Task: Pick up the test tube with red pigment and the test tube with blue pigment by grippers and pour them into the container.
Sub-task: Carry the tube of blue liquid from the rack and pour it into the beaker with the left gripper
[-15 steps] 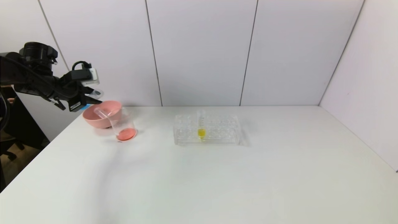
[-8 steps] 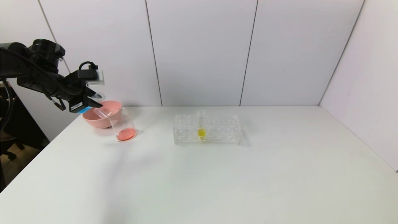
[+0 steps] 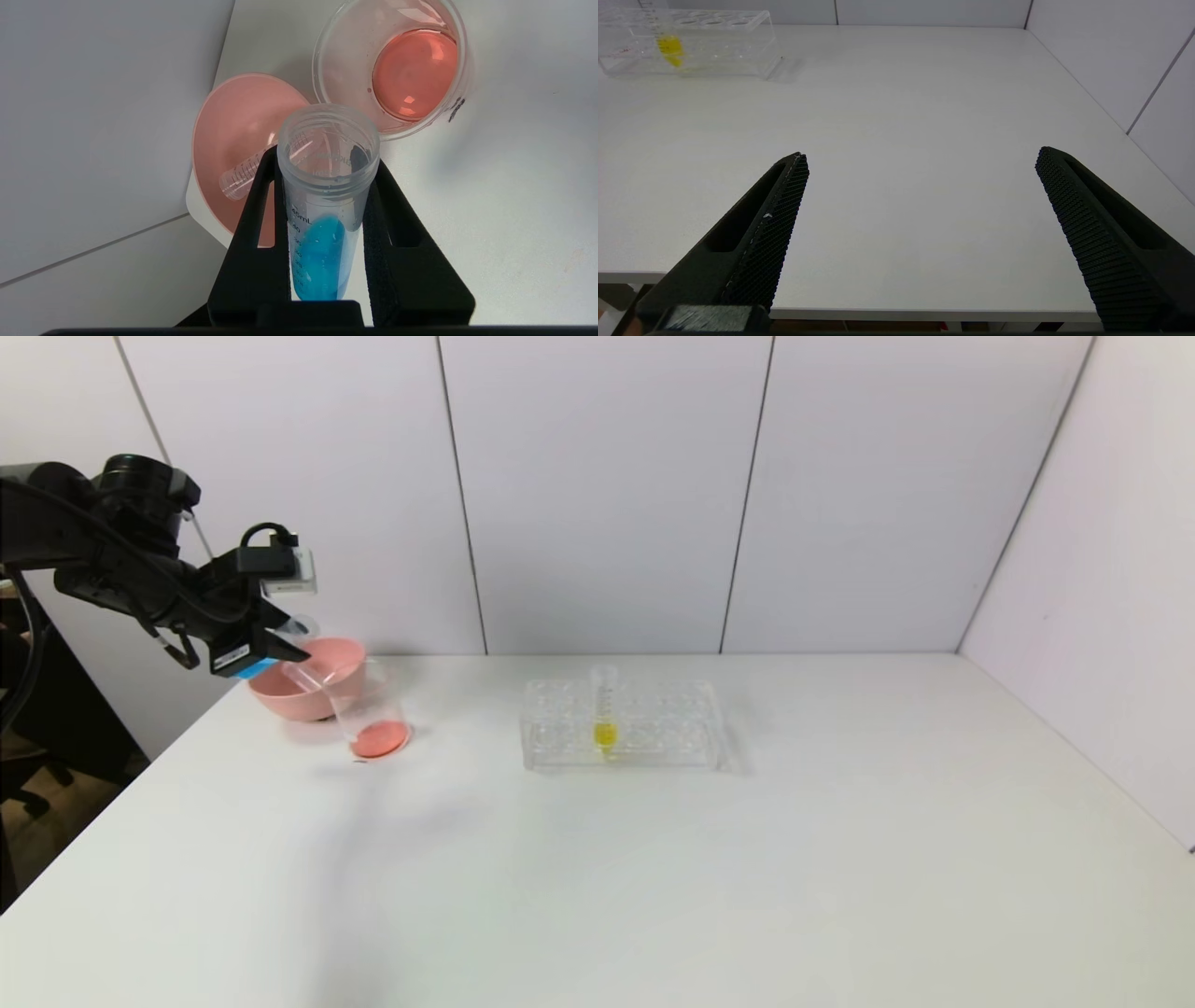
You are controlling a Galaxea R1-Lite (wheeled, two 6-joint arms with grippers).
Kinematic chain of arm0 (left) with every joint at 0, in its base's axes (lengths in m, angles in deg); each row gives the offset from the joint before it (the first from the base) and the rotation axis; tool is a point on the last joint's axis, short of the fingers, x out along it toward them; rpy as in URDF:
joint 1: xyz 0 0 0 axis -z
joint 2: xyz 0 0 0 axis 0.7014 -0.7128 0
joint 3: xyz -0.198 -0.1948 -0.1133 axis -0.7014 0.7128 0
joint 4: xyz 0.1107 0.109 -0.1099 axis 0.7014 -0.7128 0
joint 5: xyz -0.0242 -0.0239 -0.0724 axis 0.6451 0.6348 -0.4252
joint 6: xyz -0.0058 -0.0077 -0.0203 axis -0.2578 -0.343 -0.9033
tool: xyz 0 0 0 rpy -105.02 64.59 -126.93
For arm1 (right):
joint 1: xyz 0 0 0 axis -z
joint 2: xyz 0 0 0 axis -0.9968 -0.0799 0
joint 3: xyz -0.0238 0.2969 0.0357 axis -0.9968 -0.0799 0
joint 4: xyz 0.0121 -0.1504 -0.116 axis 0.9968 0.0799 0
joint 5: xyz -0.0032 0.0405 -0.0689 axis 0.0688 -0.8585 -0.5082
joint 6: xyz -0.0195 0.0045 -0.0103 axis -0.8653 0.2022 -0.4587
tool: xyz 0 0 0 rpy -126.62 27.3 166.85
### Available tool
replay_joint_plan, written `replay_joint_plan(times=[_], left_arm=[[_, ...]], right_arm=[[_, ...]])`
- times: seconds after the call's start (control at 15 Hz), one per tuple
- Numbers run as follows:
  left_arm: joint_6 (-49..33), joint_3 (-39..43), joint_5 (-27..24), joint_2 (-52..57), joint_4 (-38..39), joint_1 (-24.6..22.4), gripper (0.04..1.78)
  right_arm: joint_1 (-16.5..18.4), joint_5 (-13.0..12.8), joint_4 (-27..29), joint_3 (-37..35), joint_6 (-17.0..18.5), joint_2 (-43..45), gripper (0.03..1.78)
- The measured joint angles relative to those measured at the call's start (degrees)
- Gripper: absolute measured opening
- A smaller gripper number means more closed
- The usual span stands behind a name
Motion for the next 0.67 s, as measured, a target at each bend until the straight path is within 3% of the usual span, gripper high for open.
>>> replay_joint_plan(times=[0.67], left_arm=[[1.93, -0.72, 7.05, 0.63, -3.19, 0.41, 0.46]], right_arm=[[0.0, 0.0, 0.0, 0.0, 0.02, 0.0, 1.77]])
